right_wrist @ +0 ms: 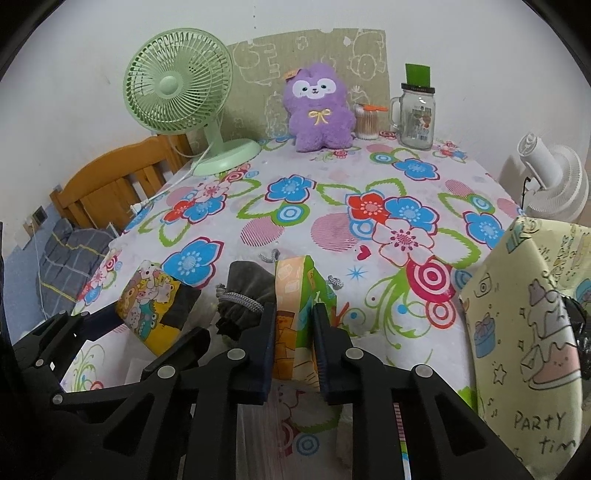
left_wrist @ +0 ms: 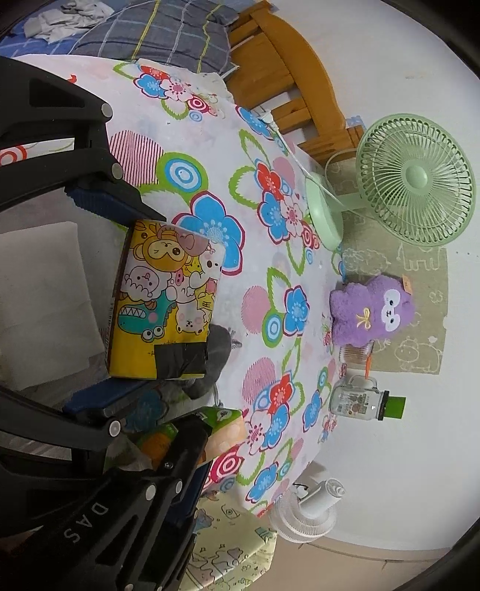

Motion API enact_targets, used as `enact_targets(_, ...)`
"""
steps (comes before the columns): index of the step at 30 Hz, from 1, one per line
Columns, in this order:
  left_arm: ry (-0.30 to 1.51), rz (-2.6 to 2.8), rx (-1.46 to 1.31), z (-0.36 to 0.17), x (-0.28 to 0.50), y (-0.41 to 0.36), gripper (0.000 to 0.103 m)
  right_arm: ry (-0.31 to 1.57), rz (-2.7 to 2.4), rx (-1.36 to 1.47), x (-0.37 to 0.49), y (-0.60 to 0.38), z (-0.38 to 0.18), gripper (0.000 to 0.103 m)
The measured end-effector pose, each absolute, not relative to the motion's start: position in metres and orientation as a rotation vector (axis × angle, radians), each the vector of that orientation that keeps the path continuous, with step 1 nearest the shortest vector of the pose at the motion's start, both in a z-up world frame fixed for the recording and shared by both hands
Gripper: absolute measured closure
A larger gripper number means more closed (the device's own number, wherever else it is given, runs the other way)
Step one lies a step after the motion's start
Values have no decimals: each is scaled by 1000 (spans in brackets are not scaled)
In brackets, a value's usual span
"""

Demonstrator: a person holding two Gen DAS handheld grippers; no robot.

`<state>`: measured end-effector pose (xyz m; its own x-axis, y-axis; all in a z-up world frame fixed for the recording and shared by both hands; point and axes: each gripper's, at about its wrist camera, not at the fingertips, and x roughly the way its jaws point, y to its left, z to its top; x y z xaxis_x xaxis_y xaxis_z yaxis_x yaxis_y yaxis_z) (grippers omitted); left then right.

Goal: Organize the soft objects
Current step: 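Carry the yellow cartoon box and green box over the patterned paper box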

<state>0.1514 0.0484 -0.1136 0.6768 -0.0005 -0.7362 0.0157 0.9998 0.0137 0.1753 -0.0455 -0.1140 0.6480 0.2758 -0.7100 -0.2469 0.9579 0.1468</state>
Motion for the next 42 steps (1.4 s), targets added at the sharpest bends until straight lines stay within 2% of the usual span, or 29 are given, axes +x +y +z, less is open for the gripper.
enact_targets(42,660,-27,48,-53,71,4,27,646,242,5,85,-89,-46,82)
